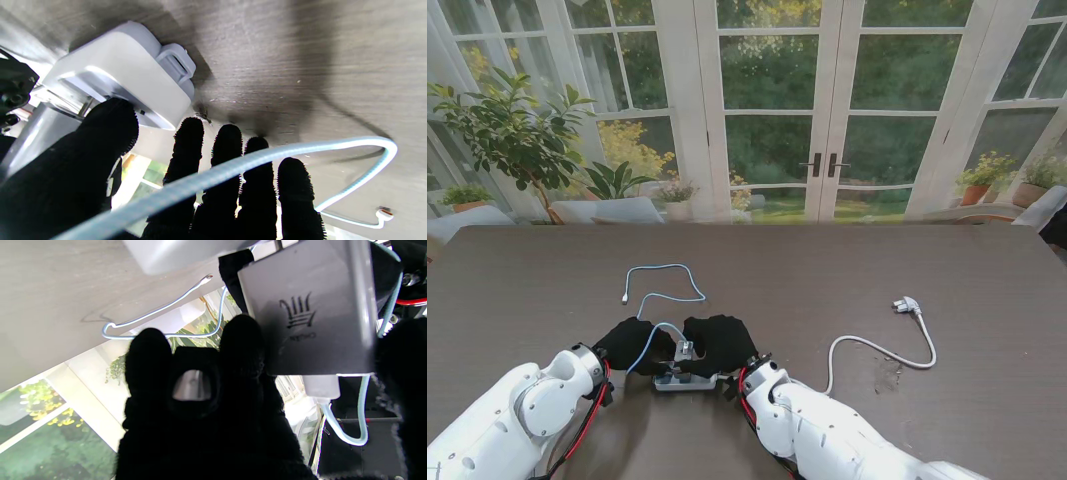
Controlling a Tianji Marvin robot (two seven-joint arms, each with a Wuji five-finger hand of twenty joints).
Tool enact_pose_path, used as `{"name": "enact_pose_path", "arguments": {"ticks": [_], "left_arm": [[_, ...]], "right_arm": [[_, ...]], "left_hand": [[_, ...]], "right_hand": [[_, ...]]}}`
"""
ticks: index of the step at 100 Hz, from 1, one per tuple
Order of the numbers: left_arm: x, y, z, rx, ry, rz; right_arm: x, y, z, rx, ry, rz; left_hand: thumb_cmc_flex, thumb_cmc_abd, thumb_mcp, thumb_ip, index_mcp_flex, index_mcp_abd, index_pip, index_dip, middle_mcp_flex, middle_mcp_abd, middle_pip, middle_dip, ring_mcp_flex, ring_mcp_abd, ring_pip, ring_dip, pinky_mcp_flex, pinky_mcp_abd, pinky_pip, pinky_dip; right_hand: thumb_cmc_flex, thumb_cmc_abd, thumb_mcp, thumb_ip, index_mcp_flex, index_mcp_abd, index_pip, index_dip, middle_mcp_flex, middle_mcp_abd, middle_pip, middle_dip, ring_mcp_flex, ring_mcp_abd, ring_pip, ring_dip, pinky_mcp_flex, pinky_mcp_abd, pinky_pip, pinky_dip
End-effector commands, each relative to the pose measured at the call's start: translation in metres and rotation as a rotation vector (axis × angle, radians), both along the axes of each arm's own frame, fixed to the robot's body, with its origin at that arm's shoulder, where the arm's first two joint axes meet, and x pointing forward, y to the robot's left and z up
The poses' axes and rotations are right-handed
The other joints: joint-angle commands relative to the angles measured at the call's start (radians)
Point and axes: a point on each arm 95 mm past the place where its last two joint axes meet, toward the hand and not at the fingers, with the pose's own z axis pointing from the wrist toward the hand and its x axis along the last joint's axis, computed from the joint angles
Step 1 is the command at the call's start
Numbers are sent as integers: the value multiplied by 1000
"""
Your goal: Set up the charging station
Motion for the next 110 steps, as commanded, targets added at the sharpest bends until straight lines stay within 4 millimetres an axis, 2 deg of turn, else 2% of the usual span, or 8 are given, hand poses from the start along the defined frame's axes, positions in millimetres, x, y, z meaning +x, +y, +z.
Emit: {"name": "enact_pose_path", "arguments": {"ticks": [1,4,8,12,24,32,55,110], "left_arm": [[-8,-4,-11,32,35,-24],[-8,-5,-11,48,20,-29],[-8,-6,-12,62,3,-35],[-9,-8,-13,67,-7,-36],[-10,-12,-16,99,-36,-52],[-11,-14,-20,117,-44,-65],[-10,-14,-25,159,-51,-80],[-13,-10,-30,148,-6,-59]], "right_arm": [[-5,1,-7,-18,20,6],[-5,1,-7,-19,19,5],[-5,1,-7,-20,18,3],[-5,1,-7,-20,19,1],[-5,0,-7,-25,18,3],[-7,0,-8,-27,12,7],[-9,-2,-9,-36,6,20],[-11,-10,-24,-83,28,45]], "left_hand": [[32,-79,25,-6,-18,-3,115,75,-3,4,67,75,41,48,81,39,14,-4,78,49],[48,-86,49,-5,-26,1,210,121,13,-3,112,122,64,48,128,66,41,2,106,69],[92,-106,31,-62,-40,-6,328,151,35,-13,158,174,91,47,178,95,69,13,126,96],[148,-121,8,-87,-56,-12,447,141,55,-21,206,222,113,45,229,123,95,21,144,129],[229,-141,-16,-91,-63,-35,675,87,128,-49,310,412,192,32,352,175,165,44,192,193],[244,-146,-13,-92,-50,-44,730,86,166,-62,349,461,231,26,397,191,193,54,212,206],[228,-143,-11,-96,-52,-51,751,68,176,-77,379,473,252,12,436,205,218,55,232,219],[195,-109,-25,-100,-62,-38,704,49,149,-62,367,390,225,22,415,201,188,40,211,221]], "right_hand": [[201,47,275,52,179,-351,64,107,62,7,-2,11,15,-14,18,-859,21,-39,30,6],[200,48,275,52,179,-351,64,107,62,7,-2,11,15,-15,18,-860,21,-39,30,6],[200,48,274,52,179,-351,63,107,61,7,-3,12,16,-13,18,-859,21,-38,29,7],[202,47,274,53,178,-349,63,107,62,8,-3,12,16,-14,18,-859,19,-35,28,7],[202,44,275,52,181,-347,65,104,66,10,-2,13,16,-12,21,-858,20,-33,29,8],[202,44,277,52,182,-348,66,103,67,10,-1,13,17,-12,25,-856,21,-32,30,9],[201,38,279,50,185,-346,68,100,71,11,0,14,16,-15,36,-851,29,-29,33,11],[215,17,283,48,193,-342,68,104,74,19,2,18,16,-10,44,-845,29,-28,32,11]]}}
